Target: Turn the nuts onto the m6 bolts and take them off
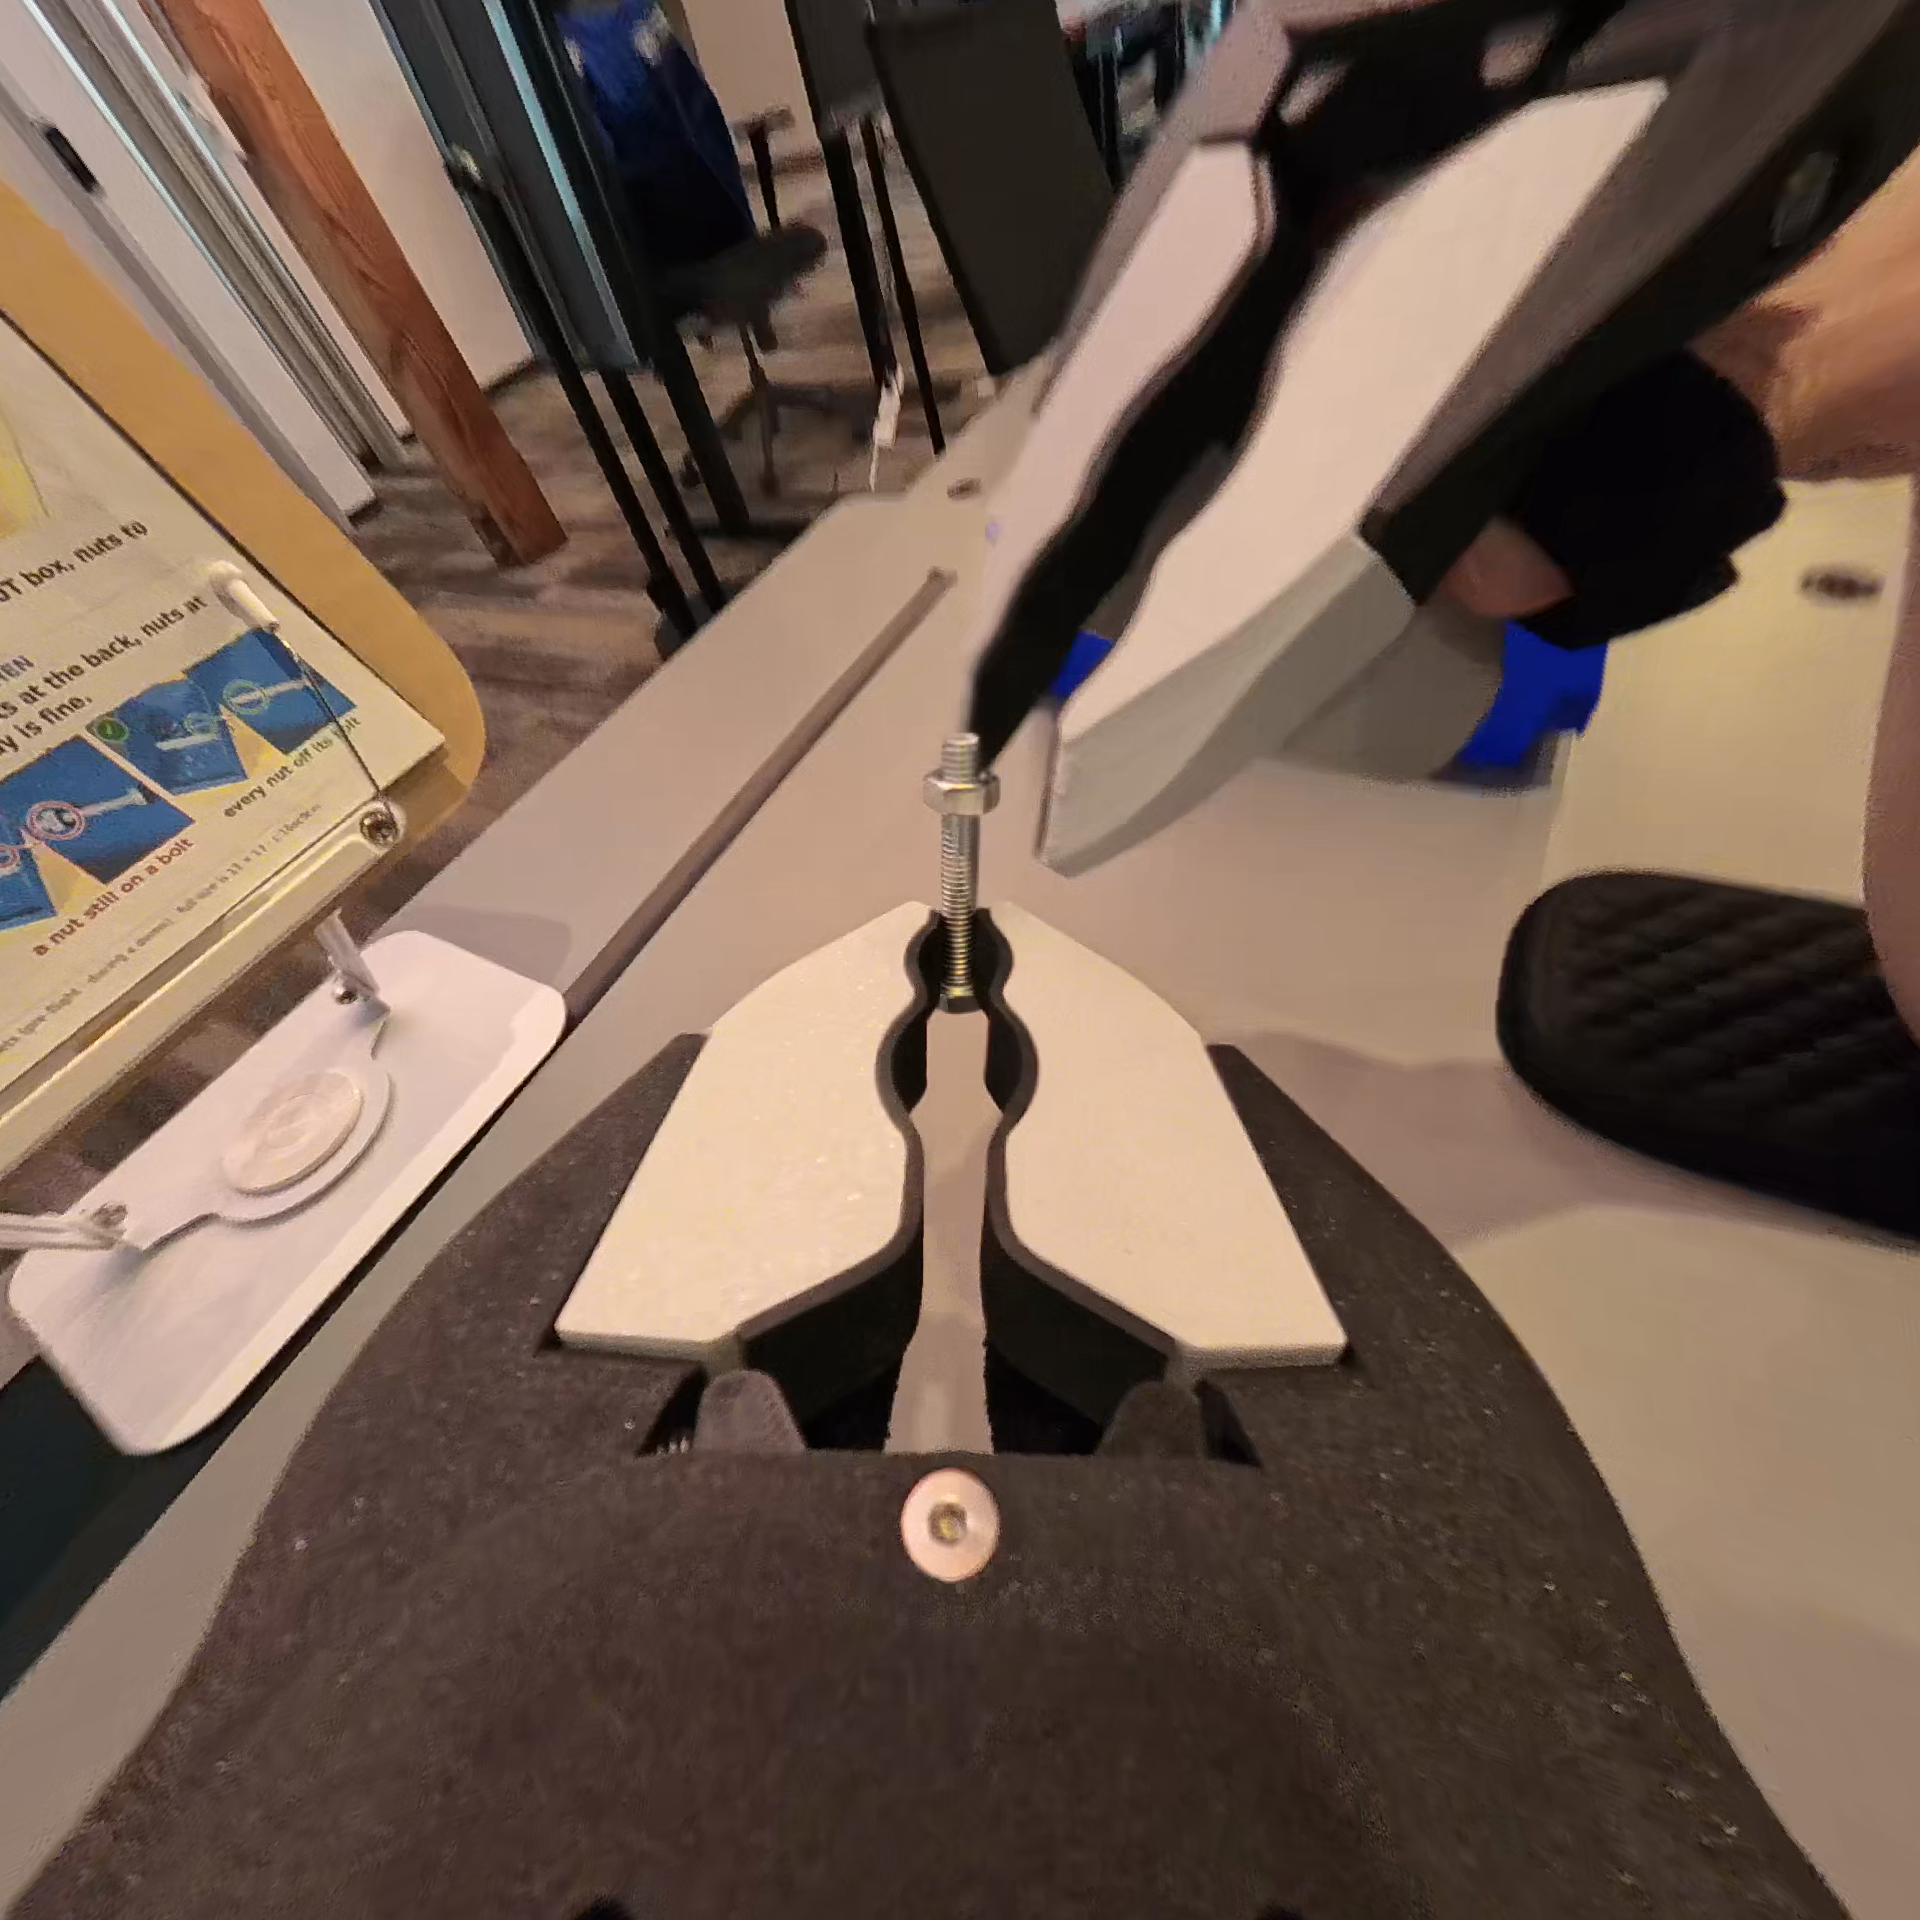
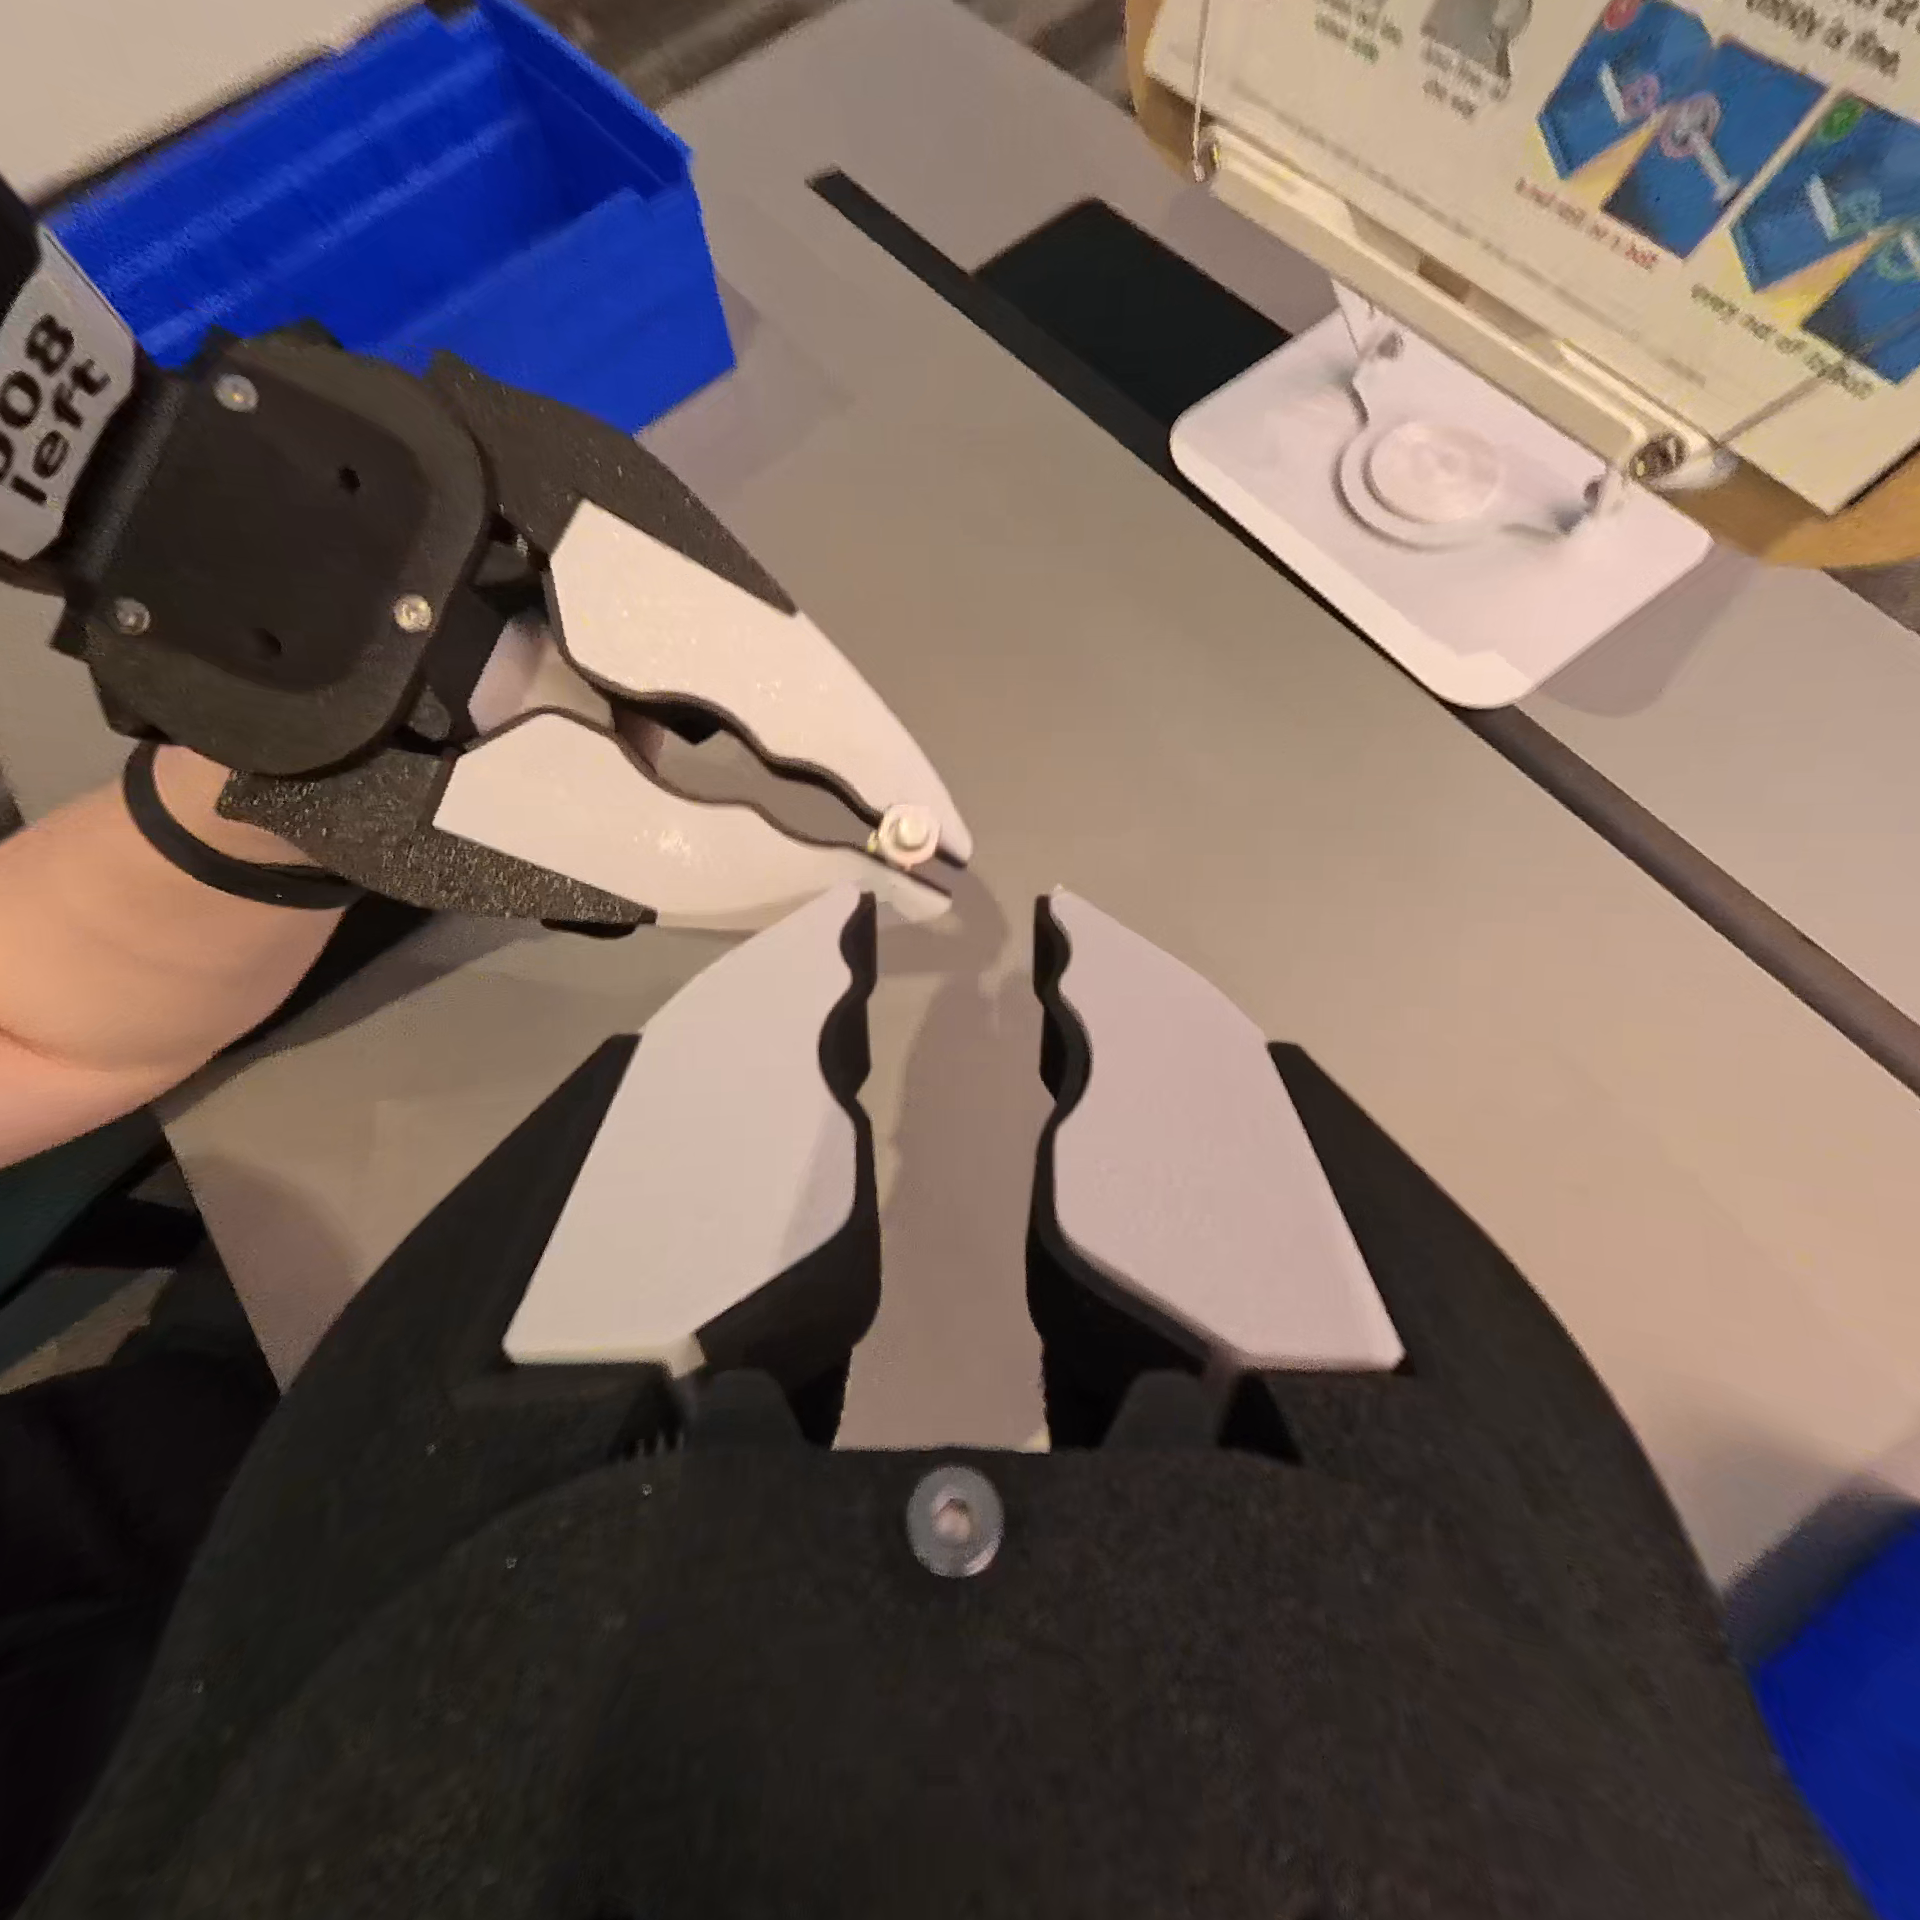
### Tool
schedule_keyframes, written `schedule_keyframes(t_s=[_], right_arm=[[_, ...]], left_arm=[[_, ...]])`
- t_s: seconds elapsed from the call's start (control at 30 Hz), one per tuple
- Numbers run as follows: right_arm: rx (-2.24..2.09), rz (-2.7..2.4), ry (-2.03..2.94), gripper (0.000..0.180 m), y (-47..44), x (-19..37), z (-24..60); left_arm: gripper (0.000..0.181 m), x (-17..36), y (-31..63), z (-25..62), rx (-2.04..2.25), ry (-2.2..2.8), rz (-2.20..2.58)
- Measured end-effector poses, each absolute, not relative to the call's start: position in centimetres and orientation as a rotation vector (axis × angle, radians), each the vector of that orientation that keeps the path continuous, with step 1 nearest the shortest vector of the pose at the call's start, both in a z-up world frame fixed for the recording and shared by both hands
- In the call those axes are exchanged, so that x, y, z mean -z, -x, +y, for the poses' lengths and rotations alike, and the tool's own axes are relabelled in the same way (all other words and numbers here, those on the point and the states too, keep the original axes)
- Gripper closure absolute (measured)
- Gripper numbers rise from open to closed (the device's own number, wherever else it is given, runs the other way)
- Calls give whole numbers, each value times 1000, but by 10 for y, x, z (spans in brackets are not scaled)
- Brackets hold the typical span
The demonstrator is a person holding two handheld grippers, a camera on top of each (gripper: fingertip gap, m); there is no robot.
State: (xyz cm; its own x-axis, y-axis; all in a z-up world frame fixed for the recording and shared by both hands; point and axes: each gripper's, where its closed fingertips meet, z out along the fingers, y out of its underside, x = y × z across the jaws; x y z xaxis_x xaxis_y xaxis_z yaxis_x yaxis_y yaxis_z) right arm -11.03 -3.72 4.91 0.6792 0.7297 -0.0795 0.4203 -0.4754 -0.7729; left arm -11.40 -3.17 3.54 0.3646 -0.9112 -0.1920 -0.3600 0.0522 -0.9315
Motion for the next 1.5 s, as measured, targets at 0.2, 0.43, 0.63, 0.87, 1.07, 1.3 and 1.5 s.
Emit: schedule_keyframes(t_s=[0.2,0.43,0.63,0.87,1.07,1.3,1.5], right_arm=[[-284,-847,2264,147,80,-38,-46],[-232,-825,2336,144,77,-20,-33],[-196,-815,2359,142,76,-13,-27],[-184,-777,2362,146,63,-21,-35],[-161,-837,2387,144,73,-12,-36],[-143,-745,2425,146,49,-18,-42],[-146,-817,2426,144,65,-11,-42]], left_arm=[[176,-16,84,-29,970,1431,936],[176,3,75,-28,939,1444,923],[176,2,72,-32,865,1409,961],[176,0,74,-31,873,1409,946],[176,6,66,-38,852,1396,990],[176,8,67,-35,844,1411,985],[176,9,63,-40,811,1393,1013]])
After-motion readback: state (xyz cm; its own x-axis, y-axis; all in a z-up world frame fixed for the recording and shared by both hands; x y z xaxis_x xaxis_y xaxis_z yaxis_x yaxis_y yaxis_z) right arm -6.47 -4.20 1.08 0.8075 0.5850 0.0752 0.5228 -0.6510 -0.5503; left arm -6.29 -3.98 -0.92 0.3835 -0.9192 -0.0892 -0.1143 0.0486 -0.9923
